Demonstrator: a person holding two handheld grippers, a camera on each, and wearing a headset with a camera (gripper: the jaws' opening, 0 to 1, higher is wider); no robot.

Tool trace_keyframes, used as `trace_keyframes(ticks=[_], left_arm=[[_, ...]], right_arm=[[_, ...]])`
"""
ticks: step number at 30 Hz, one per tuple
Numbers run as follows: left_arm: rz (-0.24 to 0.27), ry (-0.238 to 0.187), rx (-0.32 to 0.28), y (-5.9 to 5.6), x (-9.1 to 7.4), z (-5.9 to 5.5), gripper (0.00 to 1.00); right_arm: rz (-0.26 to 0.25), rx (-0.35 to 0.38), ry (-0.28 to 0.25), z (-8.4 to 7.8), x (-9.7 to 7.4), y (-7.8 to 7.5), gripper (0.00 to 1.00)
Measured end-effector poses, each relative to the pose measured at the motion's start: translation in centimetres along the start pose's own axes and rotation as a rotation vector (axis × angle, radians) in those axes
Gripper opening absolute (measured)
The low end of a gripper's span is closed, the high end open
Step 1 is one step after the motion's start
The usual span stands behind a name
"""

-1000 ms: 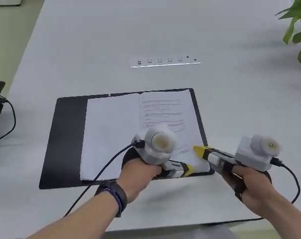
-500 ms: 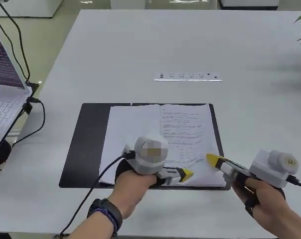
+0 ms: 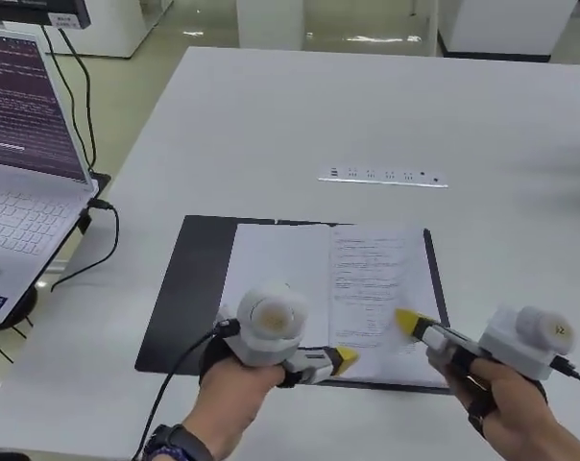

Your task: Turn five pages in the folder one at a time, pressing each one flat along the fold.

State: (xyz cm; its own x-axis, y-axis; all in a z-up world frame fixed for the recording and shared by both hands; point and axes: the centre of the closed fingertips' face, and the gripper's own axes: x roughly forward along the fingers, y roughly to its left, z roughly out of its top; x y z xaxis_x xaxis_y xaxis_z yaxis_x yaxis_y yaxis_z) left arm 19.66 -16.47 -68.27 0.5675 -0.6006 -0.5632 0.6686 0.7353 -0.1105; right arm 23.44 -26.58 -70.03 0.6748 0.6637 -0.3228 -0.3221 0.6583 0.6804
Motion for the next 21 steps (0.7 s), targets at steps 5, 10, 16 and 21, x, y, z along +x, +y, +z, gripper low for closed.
trace_keyframes(ticks=[5,10,16,21], left_arm=[[0.024,-0.020,-0.016,0.7,-1.2,0.2,0.70],[0.041,-0.031,-0.027,1.1,-2.2,0.0,0.70],[0.061,-0.032,-0.034,1.7,-3.4,-0.7,0.70],[0.086,-0.042,-0.048,2.6,-4.6,-1.0,0.70]], right_arm=[[0.015,0.006,-0.009,0.0,0.6,1.1,0.00],[0.026,0.005,-0.005,-0.3,1.1,1.9,0.00],[0.033,0.000,0.012,-0.8,1.6,2.5,0.00],[0.040,0.008,0.014,-0.9,2.2,3.2,0.00]])
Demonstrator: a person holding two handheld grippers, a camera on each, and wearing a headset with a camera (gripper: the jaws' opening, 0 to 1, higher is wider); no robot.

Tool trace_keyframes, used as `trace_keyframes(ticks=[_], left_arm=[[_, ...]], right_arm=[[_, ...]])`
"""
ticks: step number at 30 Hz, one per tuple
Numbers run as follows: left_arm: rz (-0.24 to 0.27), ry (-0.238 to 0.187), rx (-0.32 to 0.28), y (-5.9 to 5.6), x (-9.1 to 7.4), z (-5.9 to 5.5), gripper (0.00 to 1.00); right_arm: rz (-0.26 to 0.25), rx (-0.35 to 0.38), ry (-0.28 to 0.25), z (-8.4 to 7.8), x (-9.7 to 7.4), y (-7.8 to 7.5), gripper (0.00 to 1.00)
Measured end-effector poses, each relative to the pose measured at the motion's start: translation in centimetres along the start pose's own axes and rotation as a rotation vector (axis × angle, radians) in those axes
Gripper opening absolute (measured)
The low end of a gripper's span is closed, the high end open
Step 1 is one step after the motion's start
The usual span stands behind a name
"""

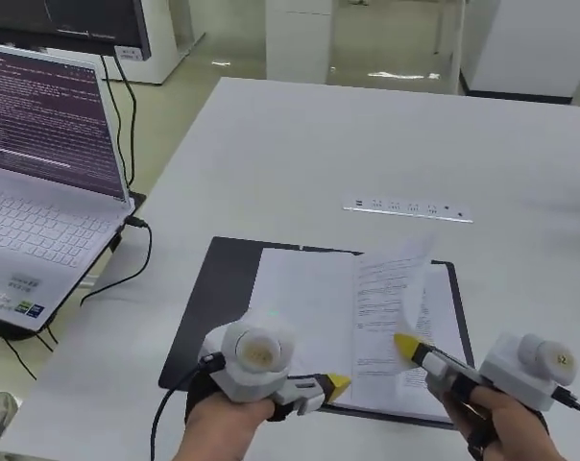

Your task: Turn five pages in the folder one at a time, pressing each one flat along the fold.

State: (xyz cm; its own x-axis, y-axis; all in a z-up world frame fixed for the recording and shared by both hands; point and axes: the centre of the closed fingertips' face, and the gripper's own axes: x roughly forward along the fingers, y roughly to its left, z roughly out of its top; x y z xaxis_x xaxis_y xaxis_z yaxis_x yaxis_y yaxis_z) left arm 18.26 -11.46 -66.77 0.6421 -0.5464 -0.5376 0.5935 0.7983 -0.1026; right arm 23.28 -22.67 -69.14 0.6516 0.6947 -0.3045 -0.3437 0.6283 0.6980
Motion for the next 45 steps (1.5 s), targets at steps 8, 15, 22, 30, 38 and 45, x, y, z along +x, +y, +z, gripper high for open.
trace_keyframes(ticks=[8,15,22,30,38,45], left_arm=[[0.033,-0.011,-0.024,1.6,-1.6,-0.5,0.70],[0.069,-0.031,-0.062,2.9,-3.0,-1.0,0.71],[0.081,-0.043,-0.079,3.5,-3.5,-0.8,0.71],[0.101,-0.054,-0.083,4.4,-4.5,-0.9,0.71],[0.122,-0.057,-0.112,5.1,-5.2,-1.6,0.71],[0.137,-0.056,-0.130,5.8,-5.3,-2.0,0.71]], right_arm=[[0.021,-0.006,0.017,-0.6,1.7,1.5,0.00],[0.039,-0.008,0.033,-1.3,3.3,2.8,0.00],[0.063,-0.013,0.065,-2.3,4.9,4.4,0.00],[0.096,-0.019,0.099,-3.3,7.0,6.2,0.00],[0.141,-0.033,0.164,-5.2,9.3,8.4,0.00],[0.174,-0.032,0.209,-6.8,10.8,9.8,0.00]])
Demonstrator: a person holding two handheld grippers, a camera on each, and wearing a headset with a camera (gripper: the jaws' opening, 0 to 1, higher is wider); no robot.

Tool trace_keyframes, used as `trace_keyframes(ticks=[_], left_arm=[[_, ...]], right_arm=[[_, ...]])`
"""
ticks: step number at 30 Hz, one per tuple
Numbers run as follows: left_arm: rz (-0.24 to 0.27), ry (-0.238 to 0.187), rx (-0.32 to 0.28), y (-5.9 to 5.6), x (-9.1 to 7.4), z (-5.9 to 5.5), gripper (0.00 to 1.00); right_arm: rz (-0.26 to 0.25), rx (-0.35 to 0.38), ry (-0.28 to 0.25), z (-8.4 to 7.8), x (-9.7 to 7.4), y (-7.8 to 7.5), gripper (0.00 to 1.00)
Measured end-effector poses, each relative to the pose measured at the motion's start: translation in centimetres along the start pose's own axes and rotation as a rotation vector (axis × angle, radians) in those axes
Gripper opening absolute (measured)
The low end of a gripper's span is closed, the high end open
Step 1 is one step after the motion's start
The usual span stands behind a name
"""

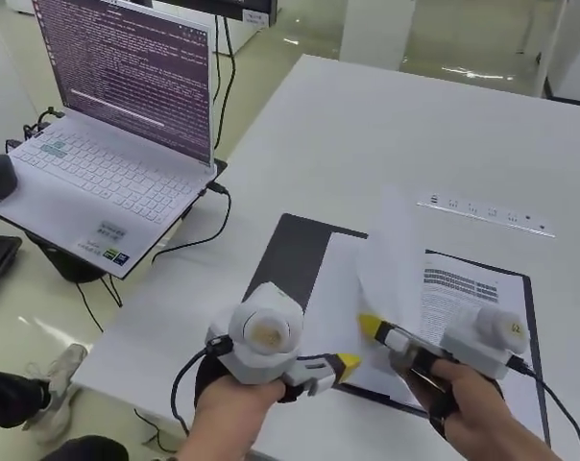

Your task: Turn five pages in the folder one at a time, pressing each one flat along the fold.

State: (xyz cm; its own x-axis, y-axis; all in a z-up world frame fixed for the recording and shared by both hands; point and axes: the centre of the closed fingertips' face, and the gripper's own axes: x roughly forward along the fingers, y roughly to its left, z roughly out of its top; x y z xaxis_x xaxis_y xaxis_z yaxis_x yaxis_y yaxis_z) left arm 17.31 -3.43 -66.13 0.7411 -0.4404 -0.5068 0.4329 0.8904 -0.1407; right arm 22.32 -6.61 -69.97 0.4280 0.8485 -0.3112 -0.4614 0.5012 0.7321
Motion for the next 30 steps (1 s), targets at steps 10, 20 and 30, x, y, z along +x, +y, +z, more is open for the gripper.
trace_keyframes(ticks=[10,20,30], left_arm=[[0.027,-0.005,-0.022,0.9,-0.5,-0.1,0.71],[0.047,-0.004,-0.047,1.6,-1.2,-0.7,0.70],[0.071,-0.012,-0.069,2.3,-1.7,-0.7,0.70]], right_arm=[[0.025,0.005,0.046,-0.9,1.7,0.9,0.00],[0.006,0.058,0.076,-2.0,3.4,-0.3,0.00],[-0.069,0.129,0.114,-4.3,5.2,-2.4,0.00]])
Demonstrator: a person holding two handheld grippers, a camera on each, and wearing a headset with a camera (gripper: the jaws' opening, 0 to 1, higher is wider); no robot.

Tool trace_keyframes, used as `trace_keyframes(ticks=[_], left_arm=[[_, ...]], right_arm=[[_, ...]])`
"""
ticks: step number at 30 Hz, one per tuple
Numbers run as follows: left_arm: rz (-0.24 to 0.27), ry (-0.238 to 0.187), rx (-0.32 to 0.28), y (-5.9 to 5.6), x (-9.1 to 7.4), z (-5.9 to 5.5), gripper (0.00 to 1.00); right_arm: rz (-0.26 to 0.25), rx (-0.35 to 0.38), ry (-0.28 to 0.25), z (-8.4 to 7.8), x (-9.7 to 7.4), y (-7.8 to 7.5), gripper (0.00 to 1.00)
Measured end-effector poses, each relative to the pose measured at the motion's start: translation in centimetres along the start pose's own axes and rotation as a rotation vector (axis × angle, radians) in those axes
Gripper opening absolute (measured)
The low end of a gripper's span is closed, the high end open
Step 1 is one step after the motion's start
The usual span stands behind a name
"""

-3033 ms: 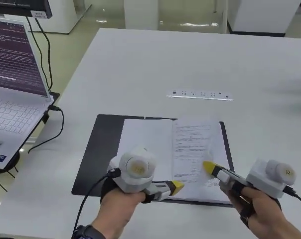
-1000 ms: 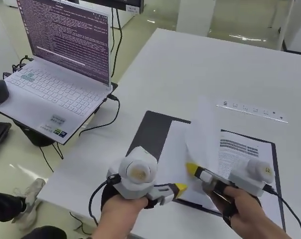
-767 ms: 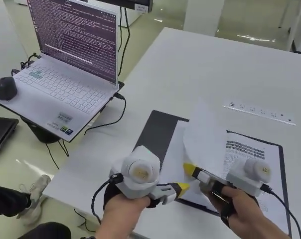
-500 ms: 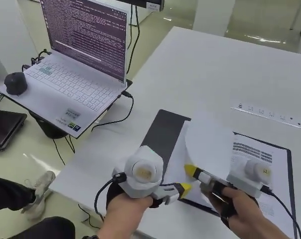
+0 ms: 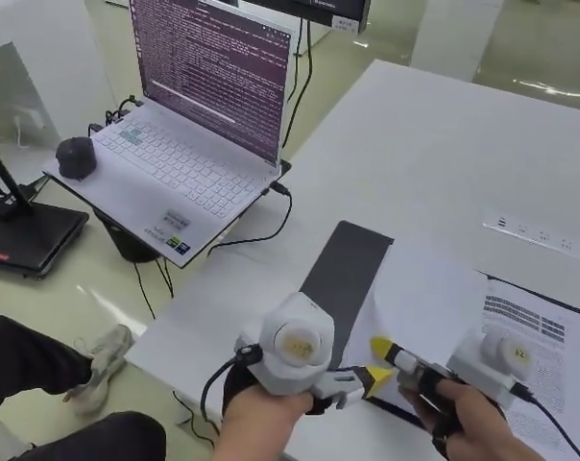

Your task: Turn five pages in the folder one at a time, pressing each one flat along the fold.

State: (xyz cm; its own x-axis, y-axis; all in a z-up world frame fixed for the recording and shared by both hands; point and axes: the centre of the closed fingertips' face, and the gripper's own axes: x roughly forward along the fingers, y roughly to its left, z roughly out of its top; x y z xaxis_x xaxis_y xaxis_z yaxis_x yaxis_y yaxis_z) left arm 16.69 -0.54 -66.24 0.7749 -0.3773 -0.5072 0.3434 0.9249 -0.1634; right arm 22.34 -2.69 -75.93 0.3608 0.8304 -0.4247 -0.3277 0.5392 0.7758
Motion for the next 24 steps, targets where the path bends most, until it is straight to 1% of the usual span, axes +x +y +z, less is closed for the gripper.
trace_keyframes(ticks=[2,5,6,7,9,11,13,16,17,18,19,24], left_arm=[[0.000,0.002,-0.001,-0.1,-0.1,-0.1,0.70],[-0.006,0.006,-0.004,-0.2,0.2,-0.5,0.70],[-0.007,0.007,-0.004,-0.2,0.2,-0.5,0.70],[-0.010,0.015,0.000,-0.4,0.3,-0.7,0.70],[-0.013,0.018,0.002,-0.6,0.3,-0.7,0.70],[-0.017,0.019,0.004,-0.7,0.4,-0.6,0.70],[-0.019,0.021,0.010,-0.8,0.5,-0.5,0.70],[-0.022,0.023,0.012,-0.9,0.5,-0.4,0.70],[-0.022,0.025,0.014,-1.0,0.5,-0.4,0.70],[-0.021,0.028,0.019,-1.1,0.5,-0.4,0.69],[-0.020,0.032,0.025,-1.2,0.5,-0.4,0.69],[-0.015,0.031,0.019,-1.3,0.5,-0.5,0.69]], right_arm=[[-0.027,0.023,0.018,-0.5,0.4,-0.8,0.00],[-0.060,0.065,0.020,-1.0,0.9,-1.4,0.00],[-0.064,0.067,0.020,-1.1,1.0,-1.5,0.00],[-0.083,0.074,0.022,-1.4,1.2,-1.8,0.00],[-0.104,0.082,0.021,-1.6,1.5,-2.4,0.00],[-0.107,0.086,0.017,-1.6,1.6,-2.7,0.00],[-0.097,0.106,0.005,-1.5,1.7,-2.7,0.00],[-0.090,0.111,0.007,-1.4,1.7,-2.6,0.01],[-0.079,0.107,0.009,-1.4,1.8,-2.3,0.02],[-0.067,0.102,0.010,-1.4,1.8,-2.1,0.05],[-0.040,0.088,0.009,-1.3,1.8,-1.7,0.08],[0.018,0.062,0.014,-1.2,1.8,-0.3,0.25]])
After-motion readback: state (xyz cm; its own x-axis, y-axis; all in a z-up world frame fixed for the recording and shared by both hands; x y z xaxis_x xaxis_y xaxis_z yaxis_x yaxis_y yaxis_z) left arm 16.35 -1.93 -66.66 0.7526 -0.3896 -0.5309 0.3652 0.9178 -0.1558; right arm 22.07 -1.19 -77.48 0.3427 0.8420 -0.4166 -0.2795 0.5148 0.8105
